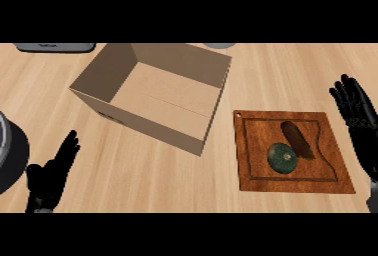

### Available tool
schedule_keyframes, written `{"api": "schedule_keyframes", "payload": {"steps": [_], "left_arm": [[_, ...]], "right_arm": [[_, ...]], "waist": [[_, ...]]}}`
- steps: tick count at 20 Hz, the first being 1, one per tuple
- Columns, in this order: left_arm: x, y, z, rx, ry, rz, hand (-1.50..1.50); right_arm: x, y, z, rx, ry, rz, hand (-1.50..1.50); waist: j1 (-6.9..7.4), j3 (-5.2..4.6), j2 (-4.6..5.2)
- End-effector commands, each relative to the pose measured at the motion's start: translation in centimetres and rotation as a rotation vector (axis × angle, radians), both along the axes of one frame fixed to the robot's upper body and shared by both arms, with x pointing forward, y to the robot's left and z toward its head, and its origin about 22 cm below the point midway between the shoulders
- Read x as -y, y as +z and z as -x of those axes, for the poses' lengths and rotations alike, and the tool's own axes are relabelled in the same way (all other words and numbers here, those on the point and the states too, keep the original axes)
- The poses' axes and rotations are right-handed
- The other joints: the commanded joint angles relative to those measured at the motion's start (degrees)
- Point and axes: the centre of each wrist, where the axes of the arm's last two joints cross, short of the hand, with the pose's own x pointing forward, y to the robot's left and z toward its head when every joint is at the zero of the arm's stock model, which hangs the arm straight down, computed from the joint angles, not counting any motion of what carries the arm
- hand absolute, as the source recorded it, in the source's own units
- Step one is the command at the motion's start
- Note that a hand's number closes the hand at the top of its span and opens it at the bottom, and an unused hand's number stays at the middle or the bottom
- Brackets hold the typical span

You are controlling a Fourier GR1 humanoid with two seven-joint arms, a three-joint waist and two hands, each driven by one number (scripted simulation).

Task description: Pick the squash from the cutting board and place it in the cardboard box

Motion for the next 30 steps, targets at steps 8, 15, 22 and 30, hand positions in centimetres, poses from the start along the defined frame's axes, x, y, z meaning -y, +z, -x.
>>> {"api": "schedule_keyframes", "payload": {"steps": [8,15,22,30], "left_arm": [[4.1,9.7,-6.8,0.388,-0.416,-0.150,0.00],[5.5,11.1,-7.2,0.401,-0.461,-0.146,0.00],[4.3,10.8,-7.3,0.410,-0.447,-0.147,0.00],[5.0,11.9,-7.6,0.402,-0.459,-0.141,0.00]], "right_arm": [[7.4,8.9,0.3,0.105,-0.052,0.376,-1.50],[12.1,5.3,2.7,0.224,0.108,0.531,-1.50],[8.9,7.3,2.4,0.189,0.173,0.850,-1.50],[1.7,8.7,4.2,0.032,0.299,1.173,-1.50]], "waist": [[-3.57,0.55,-0.76],[-1.78,0.63,-0.76],[-1.44,0.44,-0.84],[-1.11,0.41,-0.88]]}}
